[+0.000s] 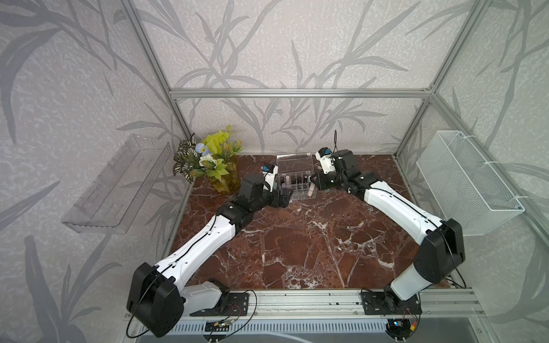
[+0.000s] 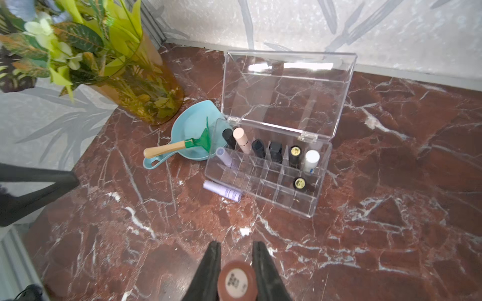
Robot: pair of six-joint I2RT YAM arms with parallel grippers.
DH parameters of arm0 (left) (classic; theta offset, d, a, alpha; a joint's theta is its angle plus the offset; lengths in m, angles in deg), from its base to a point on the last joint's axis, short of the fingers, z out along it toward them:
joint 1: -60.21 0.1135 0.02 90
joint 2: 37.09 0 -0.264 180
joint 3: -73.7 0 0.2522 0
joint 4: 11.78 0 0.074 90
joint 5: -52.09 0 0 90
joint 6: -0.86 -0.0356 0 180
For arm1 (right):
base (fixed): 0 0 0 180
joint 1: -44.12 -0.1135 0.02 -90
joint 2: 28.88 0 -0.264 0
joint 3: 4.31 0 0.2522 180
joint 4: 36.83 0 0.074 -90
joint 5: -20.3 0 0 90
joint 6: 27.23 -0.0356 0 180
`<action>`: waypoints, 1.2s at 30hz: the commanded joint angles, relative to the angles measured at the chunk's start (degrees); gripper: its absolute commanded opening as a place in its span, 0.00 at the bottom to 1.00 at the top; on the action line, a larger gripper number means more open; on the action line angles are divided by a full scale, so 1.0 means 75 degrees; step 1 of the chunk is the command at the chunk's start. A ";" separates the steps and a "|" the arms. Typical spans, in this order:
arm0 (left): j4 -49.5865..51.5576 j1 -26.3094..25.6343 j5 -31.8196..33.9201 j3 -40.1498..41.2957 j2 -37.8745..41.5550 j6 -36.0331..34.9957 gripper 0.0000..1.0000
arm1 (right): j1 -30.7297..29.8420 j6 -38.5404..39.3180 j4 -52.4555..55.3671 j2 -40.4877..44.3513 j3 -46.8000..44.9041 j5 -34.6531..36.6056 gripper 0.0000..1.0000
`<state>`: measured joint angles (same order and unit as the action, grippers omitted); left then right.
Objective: Arrange the lipsticks in the organizer
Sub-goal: Place the lipstick in the storage box.
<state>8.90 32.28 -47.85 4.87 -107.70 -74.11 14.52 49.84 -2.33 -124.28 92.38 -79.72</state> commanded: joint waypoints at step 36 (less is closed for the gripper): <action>-0.0950 0.1375 -0.0219 0.1094 -0.0634 0.0694 0.94 | -0.0822 0.0747 -0.2127 -0.3685 0.2149 0.1062 0.03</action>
<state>2.76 42.27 -49.55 12.47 -111.89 -68.52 8.75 55.37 -15.82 -151.25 109.06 -72.51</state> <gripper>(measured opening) 0.940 0.216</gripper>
